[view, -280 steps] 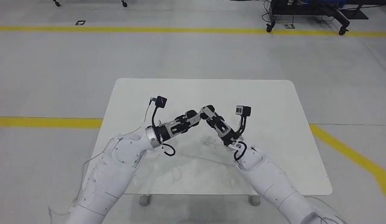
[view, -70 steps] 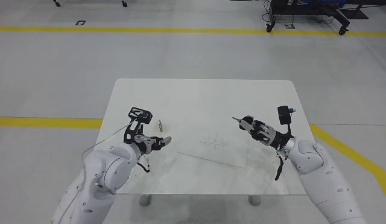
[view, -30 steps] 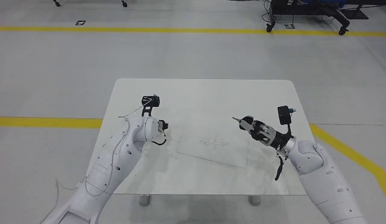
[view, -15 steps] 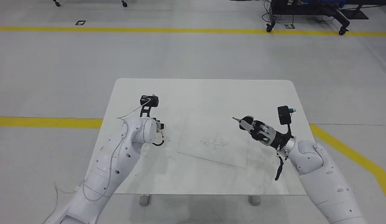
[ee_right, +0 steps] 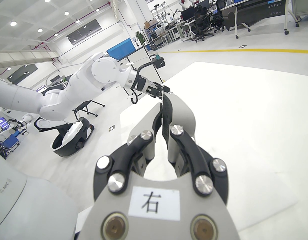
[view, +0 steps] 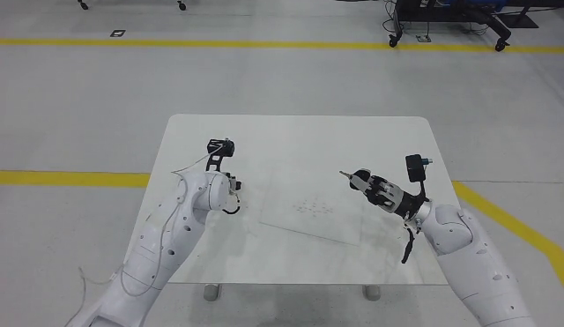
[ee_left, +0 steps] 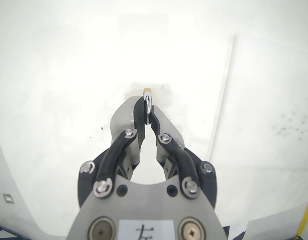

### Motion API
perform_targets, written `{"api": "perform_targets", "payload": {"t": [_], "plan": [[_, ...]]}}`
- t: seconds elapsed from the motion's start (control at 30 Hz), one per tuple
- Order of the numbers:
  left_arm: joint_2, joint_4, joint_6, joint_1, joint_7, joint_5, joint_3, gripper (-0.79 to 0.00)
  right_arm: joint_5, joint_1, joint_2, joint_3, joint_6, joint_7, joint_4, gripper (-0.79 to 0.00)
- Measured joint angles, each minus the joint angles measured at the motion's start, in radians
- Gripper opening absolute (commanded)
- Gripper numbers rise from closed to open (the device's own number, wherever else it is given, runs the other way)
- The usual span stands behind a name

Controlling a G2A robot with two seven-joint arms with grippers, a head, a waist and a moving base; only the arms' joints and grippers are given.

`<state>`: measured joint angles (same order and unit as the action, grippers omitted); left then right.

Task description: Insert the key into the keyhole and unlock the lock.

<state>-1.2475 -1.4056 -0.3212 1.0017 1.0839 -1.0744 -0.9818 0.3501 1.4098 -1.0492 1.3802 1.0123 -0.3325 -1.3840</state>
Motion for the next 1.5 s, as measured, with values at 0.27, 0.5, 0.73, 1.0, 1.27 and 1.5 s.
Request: {"api": "perform_targets", "payload": {"t": [0.27,0.5,0.73,1.0,1.27,1.5], "plan": [[-0.004,0.013,0.007,0.002,-0.003,0.008,-0.012,-0.785,0.000,0.000,0.000,0.000,0.000,0.000,0.000,-0.785],[-0.007,0.015,0.016,-0.007,0.000,0.005,-0.024,-0.785,0.000,0.000,0.000,0.000,0.000,0.000,0.000,-0.785],[-0.013,0.024,0.021,-0.014,-0.002,0.006,-0.022,-0.785,0.000,0.000,0.000,0.000,0.000,0.000,0.000,-0.785],[-0.016,0.030,0.026,-0.013,0.001,0.001,-0.032,-0.720,0.000,0.000,0.000,0.000,0.000,0.000,0.000,-0.785],[-0.019,0.028,0.030,-0.013,0.004,-0.007,-0.038,-0.665,0.000,0.000,0.000,0.000,0.000,0.000,0.000,-0.785],[-0.024,0.038,0.032,-0.016,0.005,-0.017,-0.033,-0.653,0.000,0.000,0.000,0.000,0.000,0.000,0.000,-0.785]]}}
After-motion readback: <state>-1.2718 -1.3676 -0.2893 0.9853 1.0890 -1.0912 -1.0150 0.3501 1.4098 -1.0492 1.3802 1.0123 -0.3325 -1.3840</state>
